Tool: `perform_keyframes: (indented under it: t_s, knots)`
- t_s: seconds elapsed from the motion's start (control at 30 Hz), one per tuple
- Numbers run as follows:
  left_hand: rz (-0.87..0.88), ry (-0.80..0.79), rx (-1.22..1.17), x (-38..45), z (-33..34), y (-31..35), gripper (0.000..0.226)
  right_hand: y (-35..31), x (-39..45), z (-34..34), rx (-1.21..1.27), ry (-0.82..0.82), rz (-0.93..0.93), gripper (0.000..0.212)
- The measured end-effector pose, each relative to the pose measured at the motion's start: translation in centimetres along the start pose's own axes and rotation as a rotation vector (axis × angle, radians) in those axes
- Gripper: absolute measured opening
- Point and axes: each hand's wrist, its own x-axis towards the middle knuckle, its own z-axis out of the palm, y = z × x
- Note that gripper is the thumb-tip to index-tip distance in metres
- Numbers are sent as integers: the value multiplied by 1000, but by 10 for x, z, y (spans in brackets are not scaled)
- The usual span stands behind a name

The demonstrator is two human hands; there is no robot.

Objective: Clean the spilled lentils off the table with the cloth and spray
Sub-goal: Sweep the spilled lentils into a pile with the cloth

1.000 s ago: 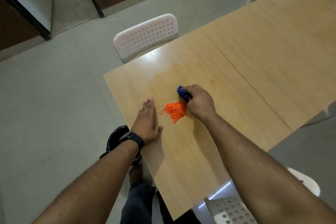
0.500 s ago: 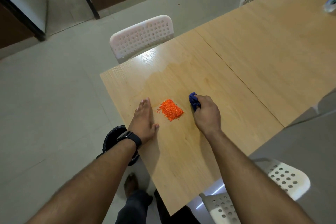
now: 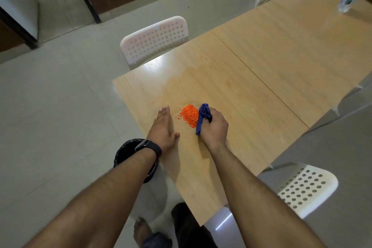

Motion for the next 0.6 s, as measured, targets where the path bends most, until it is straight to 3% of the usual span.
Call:
perform_keyframes:
  t_s: [0.17,0.37,0.5,0.6]
  knots:
    - [15,27,-109,-22,-24,-16,83,-18,-46,-5,327,105,101,32]
    - [-37,118,-386,-65,-45,-55,51,-39,-98,21,884,-2,456,33]
    - [-40,78,-386,-85,-57,-69,52,-40,-112,28,990,-2,549,43]
    - [57,20,-244,-89,-59,-62,63,-35,-108,21,960,42,548,50]
